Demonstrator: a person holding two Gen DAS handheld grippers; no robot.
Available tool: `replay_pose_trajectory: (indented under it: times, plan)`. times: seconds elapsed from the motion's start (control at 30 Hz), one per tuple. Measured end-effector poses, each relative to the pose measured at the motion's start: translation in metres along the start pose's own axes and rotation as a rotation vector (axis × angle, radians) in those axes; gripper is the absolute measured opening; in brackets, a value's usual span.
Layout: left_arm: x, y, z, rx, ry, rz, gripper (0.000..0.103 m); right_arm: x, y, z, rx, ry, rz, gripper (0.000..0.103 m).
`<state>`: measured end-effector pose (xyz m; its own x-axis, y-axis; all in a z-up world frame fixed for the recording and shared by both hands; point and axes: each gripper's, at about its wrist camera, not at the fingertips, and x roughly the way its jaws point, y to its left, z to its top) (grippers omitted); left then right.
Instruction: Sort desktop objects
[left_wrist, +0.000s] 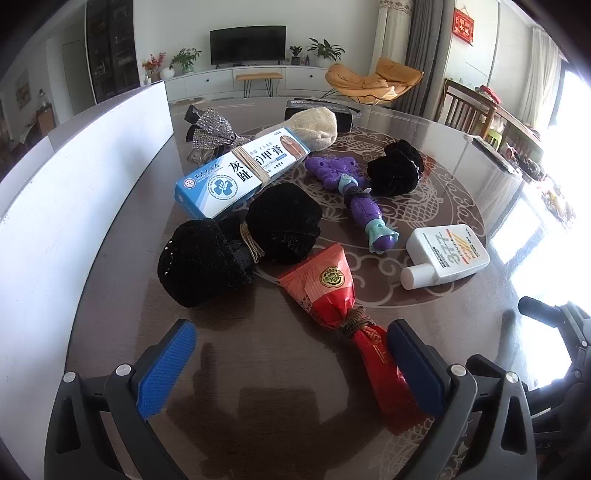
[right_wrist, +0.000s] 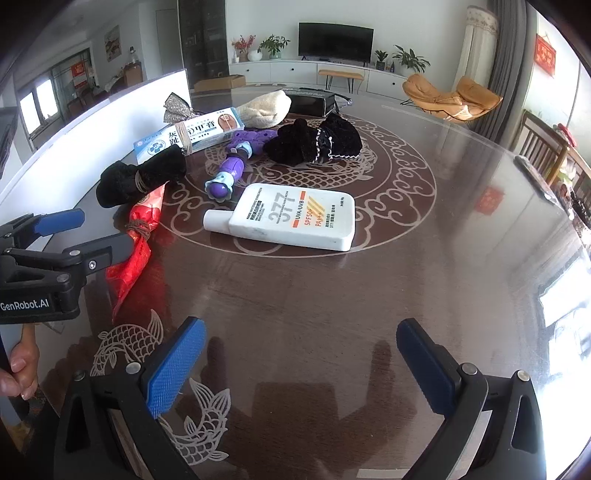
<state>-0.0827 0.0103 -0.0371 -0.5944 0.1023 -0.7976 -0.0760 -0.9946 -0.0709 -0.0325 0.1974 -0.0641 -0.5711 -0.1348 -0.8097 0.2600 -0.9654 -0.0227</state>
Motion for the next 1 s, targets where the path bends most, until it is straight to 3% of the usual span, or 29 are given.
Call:
replay_pose_trajectory:
  times: [0.07,0.4,0.73,1.0]
  plan:
    - [0.01,0.005,0.007,-0.04,0.01,-0.029,0.103,0.008,-0.001,0.002,0.012,0.023,0.002,0.103]
    - [0.043,-0.008,0.039,0.039,0.044,0.066,0.103,0.029,-0.007,0.026,0.027,0.015,-0.004,0.103]
    - [0.059,-0.001,0.064,-0.019,0.018,0.106,0.103,0.058,-0.013,0.066,0.029,0.006,-0.002,0.103]
    - [0.061,-0.001,0.064,-0.023,0.016,0.106,0.103,0.062,-0.014,0.07,0.031,0.005,-0.003,0.103]
